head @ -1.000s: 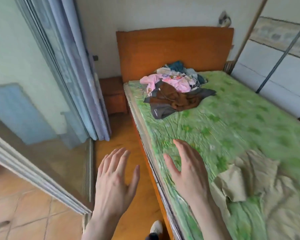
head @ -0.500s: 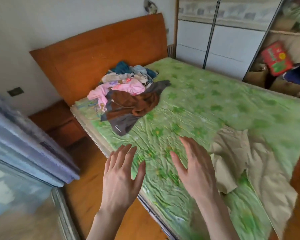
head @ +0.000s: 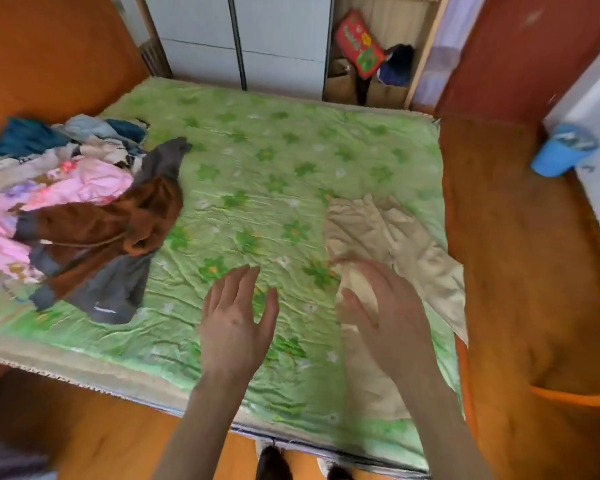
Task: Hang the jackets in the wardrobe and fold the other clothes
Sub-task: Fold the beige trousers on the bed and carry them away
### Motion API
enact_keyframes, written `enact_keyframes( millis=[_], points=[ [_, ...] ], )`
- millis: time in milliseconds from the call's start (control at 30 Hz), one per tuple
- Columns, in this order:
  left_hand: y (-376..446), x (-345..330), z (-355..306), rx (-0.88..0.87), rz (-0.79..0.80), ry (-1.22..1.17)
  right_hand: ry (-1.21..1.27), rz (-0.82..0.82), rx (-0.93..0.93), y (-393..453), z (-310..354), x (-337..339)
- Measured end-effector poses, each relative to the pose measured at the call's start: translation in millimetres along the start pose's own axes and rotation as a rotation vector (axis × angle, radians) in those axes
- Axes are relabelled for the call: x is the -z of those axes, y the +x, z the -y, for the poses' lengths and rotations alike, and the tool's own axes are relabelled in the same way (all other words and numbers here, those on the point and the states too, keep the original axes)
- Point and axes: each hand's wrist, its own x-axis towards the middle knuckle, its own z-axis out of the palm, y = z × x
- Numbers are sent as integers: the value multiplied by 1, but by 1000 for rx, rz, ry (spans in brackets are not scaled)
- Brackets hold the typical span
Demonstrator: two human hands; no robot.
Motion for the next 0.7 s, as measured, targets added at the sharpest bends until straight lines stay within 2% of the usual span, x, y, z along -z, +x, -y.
enact_keyframes(
  millis=[100,233,500,700],
  points=[
    [26,-25,9,-68,48,-65,-22,-52,-99,-1,-7,-3],
    [60,-61,7,-109,122,-109,-70,-27,-239,7,-25,-5],
    [135,-141,-22,-240,184,-125,-124,-112,-266,77,-100,-8],
    [203,-221,-37,-262,186,-59,-128,-75,-276,168,-186,-18]
  ],
)
